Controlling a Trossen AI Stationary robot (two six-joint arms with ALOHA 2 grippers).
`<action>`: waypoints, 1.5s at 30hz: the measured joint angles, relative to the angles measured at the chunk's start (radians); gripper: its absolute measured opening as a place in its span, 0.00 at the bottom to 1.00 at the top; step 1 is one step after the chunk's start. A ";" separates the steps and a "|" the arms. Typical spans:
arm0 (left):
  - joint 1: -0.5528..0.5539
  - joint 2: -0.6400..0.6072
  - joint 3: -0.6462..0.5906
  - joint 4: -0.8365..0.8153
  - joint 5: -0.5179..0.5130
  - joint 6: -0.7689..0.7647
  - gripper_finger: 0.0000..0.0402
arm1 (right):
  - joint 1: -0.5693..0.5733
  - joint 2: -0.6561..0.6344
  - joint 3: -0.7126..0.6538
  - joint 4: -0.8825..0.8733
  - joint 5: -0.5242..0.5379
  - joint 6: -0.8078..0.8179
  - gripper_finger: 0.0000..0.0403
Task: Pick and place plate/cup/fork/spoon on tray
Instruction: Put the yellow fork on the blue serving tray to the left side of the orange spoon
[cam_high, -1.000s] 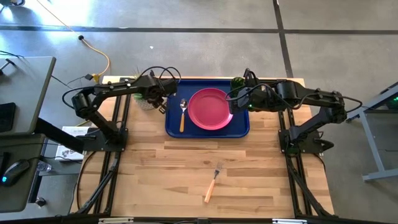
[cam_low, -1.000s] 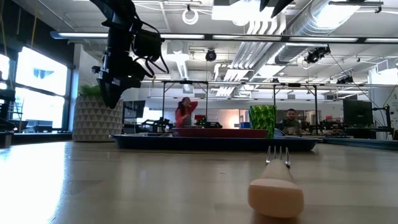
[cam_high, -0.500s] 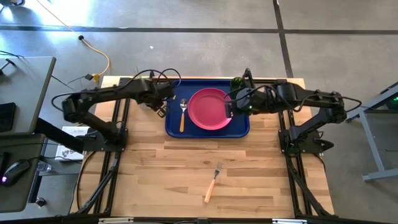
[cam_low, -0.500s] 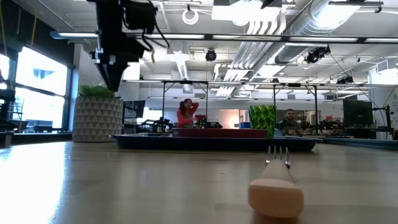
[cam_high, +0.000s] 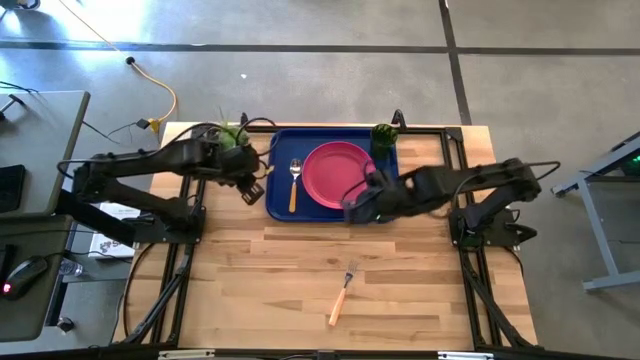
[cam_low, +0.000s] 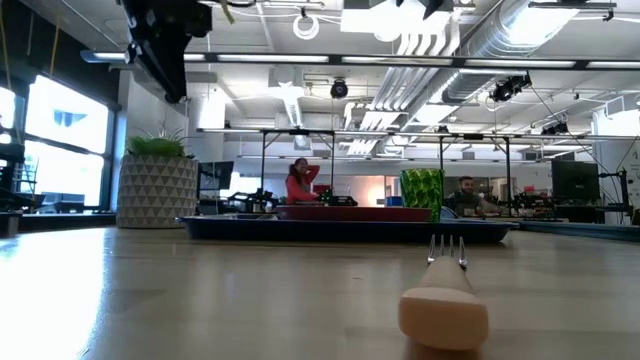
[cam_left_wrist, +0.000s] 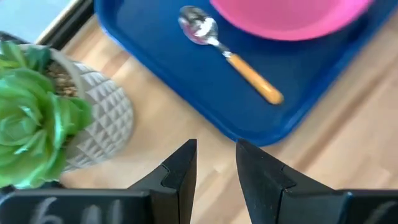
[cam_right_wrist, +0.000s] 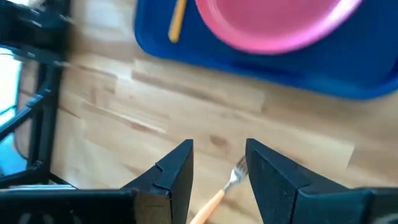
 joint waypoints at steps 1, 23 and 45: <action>-0.010 -0.010 0.000 0.001 0.010 0.000 0.26 | 0.010 0.019 0.000 0.001 -0.009 0.029 0.34; -0.144 -0.069 0.000 0.001 0.036 -0.043 0.26 | 0.224 0.368 0.000 0.091 -0.081 0.576 0.34; -0.149 -0.069 0.000 0.001 0.039 -0.031 0.26 | 0.278 0.565 -0.001 0.319 -0.227 0.693 0.34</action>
